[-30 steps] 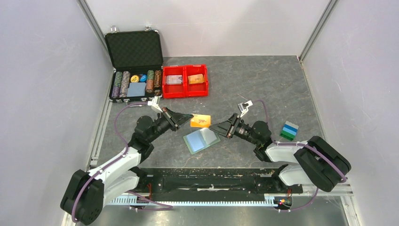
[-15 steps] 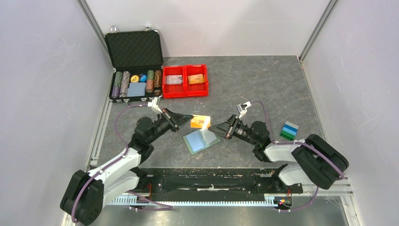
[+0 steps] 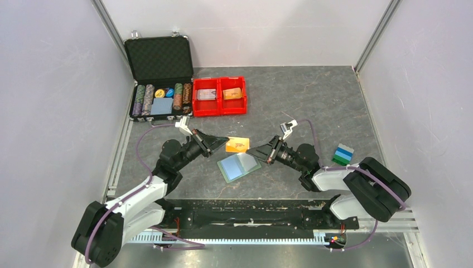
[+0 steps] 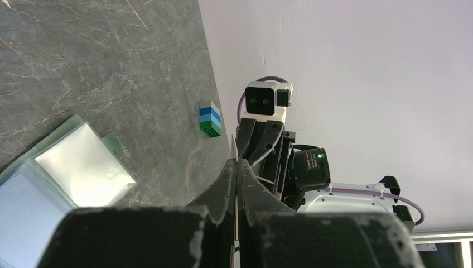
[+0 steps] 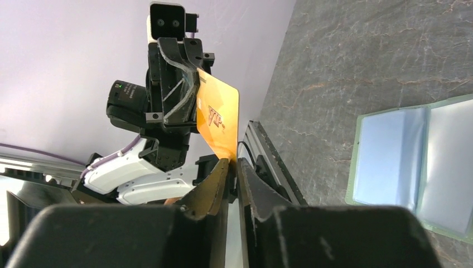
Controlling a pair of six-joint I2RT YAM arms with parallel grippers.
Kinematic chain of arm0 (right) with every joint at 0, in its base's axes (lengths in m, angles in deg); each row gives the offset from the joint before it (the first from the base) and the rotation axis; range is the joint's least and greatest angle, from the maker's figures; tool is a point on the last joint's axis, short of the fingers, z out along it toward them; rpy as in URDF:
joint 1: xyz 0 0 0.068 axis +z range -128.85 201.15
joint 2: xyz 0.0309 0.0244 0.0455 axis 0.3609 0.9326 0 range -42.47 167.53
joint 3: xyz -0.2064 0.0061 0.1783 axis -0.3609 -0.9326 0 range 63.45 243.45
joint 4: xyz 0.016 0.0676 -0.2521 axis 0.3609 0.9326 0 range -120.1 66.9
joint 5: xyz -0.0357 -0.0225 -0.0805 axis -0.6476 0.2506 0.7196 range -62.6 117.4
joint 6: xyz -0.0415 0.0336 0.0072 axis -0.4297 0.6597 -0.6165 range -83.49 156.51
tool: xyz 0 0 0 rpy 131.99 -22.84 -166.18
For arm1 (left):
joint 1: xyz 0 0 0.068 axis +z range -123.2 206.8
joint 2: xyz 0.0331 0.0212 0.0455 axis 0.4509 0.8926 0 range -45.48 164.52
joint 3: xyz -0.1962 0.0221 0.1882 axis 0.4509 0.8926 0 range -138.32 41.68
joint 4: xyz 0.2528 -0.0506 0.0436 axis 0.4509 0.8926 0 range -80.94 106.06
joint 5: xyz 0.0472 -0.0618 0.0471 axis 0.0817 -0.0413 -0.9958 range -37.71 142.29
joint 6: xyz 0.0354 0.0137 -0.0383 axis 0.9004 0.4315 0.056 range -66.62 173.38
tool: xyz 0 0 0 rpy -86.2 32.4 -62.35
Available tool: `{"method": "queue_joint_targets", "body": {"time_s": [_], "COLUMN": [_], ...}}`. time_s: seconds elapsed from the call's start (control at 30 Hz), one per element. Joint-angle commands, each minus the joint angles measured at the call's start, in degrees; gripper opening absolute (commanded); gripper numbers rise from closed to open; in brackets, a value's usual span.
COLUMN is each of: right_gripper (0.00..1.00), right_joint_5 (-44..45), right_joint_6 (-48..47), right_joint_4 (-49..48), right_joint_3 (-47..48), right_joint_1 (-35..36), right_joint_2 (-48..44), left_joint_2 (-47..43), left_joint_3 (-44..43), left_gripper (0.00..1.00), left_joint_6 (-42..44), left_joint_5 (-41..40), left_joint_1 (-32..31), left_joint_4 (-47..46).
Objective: Take the credit cards out of the card holder
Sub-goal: Place the credit card in the storage box.
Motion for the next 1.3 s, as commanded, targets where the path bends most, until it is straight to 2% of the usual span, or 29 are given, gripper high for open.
{"method": "queue_joint_targets", "body": {"time_s": [0.0,0.07,0.1,0.13,0.23,0.3,0.37,0.6,0.8,0.97,1.1,1.27], "right_gripper": [0.07,0.0,0.0,0.0,0.0,0.0,0.0,0.0,0.0,0.0,0.0,0.0], "right_joint_5": [0.79,0.82,0.81,0.78,0.94,1.07,0.87,0.01,-1.05,1.0,4.97,9.95], "right_joint_6": [0.38,0.37,0.06,-0.45,-2.72,-3.39,-4.32,-10.51,-22.26,-29.28,-34.97,-38.38], "right_joint_4": [-5.22,-5.83,-5.57,-4.91,-0.92,0.85,2.96,15.53,36.23,46.64,55.43,61.29], "right_joint_3": [2.02,2.12,2.27,2.57,3.61,3.94,4.43,10.27,27.23,40.57,53.36,65.37], "right_joint_1": [0.28,0.29,0.29,0.24,0.24,0.0,-0.5,-4.99,-7.53,-8.46,-9.1,-9.69], "right_joint_2": [0.42,0.23,0.07,-0.22,-1.21,-1.73,-2.18,-3.62,1.89,9.32,16.59,25.4], "left_joint_2": [-0.02,0.12,0.25,0.31,0.53,0.21,-0.61,-5.73,-10.7,-11.26,-11.79,-14.71], "left_joint_3": [0.52,0.76,0.87,0.87,0.45,-0.19,-1.15,-7.39,-15.67,-24.81,-29.08,-29.54], "left_gripper": [0.02,0.02,0.04,0.11,0.54,0.71,0.99,1.0,1.0,1.0,1.0,1.0], "left_joint_6": [-2.0,-2.04,-2.08,-2.1,-1.73,-0.63,1.01,12.61,26.9,40.0,47.43,49.17], "left_joint_5": [-0.61,-0.61,-0.63,-0.51,-0.28,0.16,0.58,-0.01,-5.31,-11.27,-16.18,-19.31], "left_joint_1": [-0.2,-0.2,-0.2,-0.2,-0.2,-0.24,-0.2,-0.12,-0.03,-0.02,-0.07,-0.02], "left_joint_4": [-3.4,-3.28,-3.04,-2.28,0.71,2.92,5.92,24.42,45.83,62.88,71.04,74.15]}}
